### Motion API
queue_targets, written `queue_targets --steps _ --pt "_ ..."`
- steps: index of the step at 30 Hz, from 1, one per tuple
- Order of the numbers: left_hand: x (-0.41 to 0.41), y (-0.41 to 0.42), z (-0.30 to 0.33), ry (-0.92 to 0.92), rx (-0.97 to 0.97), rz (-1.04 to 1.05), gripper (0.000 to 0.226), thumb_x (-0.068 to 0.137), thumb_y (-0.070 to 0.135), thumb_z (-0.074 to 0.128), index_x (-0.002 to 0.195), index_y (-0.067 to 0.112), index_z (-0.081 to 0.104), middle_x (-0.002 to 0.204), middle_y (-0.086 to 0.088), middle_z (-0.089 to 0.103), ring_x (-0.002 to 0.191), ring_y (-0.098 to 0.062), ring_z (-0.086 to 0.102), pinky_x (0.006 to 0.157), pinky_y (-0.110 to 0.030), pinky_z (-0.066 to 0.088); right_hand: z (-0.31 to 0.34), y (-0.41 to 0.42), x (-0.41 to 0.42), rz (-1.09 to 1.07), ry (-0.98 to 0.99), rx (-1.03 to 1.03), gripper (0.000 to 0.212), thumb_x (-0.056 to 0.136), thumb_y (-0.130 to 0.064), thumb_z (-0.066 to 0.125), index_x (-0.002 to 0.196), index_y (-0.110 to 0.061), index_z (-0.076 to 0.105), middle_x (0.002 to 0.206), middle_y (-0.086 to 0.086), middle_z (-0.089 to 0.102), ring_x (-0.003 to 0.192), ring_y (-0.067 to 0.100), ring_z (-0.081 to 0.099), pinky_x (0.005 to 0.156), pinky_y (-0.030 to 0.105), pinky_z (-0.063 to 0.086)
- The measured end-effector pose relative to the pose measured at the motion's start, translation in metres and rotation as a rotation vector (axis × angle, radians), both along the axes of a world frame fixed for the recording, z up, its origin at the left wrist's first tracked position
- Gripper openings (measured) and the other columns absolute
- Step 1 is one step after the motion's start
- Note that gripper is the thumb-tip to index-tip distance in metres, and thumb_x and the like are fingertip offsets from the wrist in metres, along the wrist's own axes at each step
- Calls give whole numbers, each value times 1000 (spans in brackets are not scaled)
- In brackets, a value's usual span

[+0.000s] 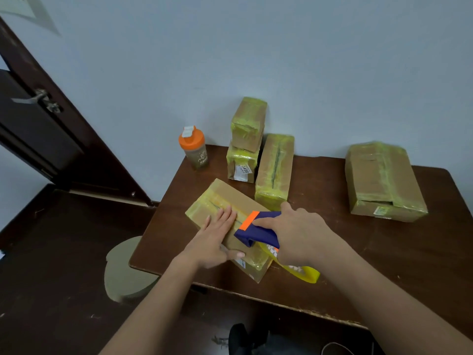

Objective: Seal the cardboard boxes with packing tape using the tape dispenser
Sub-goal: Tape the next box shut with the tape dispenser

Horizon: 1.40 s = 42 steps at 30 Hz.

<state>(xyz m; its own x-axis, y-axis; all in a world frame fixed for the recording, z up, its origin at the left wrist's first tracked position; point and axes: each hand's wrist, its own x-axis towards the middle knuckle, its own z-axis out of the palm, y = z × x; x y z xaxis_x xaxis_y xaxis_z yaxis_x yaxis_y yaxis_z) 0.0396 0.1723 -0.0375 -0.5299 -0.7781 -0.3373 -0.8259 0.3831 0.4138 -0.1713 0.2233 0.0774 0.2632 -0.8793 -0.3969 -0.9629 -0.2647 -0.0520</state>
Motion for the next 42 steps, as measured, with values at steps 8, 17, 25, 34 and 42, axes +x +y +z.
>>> queue_targets --steps 8,17,25,34,42 --pt "8 -10 -3 -13 9 3 92 89 59 51 153 32 -8 156 16 -18 142 1 -19 119 -36 -13 7 9 -15 3 -10 6 79 88 -37 63 148 -51 14 132 6 34 88 21 39 71 31 39" --pt "-1 -2 3 -100 -69 -49 81 96 49 45 151 33 -13 152 16 -25 140 -6 -26 116 -38 -16 0 19 -26 -7 -21 18 80 87 -37 63 148 -51 13 132 5 34 89 20 40 70 30 38" --pt "-9 10 2 -152 -138 -64 71 103 38 34 151 26 -16 156 12 -23 142 -8 -25 115 -33 -19 -12 19 -25 -15 -29 33 79 87 -38 63 149 -49 15 134 5 34 104 23 50 81 32 47" --pt "-4 14 -3 -60 -185 -89 59 104 20 25 153 33 -5 156 23 -14 142 4 -18 115 -32 -18 -14 17 -25 -30 -95 17 78 87 -40 64 147 -49 16 132 3 35 97 20 47 76 30 44" --pt "12 -21 2 -22 -68 56 58 104 28 34 153 36 5 153 26 -7 145 0 -9 117 -40 -14 -29 -2 0 -66 -147 -56 80 86 -35 66 148 -47 18 130 7 34 105 28 49 79 34 43"
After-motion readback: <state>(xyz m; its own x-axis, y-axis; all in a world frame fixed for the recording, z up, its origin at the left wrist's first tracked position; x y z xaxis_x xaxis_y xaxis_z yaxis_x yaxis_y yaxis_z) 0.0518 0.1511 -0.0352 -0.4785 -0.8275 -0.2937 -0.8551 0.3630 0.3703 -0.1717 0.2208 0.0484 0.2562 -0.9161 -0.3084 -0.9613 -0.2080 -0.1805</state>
